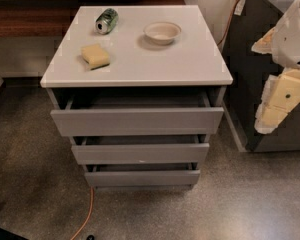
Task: Place sponge into bottom drawer
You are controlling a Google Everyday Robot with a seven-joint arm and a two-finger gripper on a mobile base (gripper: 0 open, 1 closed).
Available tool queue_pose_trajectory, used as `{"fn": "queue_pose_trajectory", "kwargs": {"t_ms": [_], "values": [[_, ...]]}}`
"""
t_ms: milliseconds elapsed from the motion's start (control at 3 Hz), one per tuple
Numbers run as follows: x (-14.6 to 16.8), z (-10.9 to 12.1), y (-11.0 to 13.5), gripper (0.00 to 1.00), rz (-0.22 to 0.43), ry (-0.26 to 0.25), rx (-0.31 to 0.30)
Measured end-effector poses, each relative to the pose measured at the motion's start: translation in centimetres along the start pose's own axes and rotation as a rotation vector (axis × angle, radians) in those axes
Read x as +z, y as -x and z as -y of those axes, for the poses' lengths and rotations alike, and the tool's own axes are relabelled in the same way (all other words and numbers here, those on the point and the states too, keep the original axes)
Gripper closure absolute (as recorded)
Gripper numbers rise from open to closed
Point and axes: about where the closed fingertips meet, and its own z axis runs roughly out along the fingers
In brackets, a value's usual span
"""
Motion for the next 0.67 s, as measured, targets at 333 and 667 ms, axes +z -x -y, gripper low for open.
{"fn": "queue_pose_trajectory", "kwargs": {"t_ms": [333,667], "values": [[0.00,0.00,0.00,0.00,0.000,0.000,0.000],[0.00,0.00,0.00,0.00,0.000,0.000,0.000]]}}
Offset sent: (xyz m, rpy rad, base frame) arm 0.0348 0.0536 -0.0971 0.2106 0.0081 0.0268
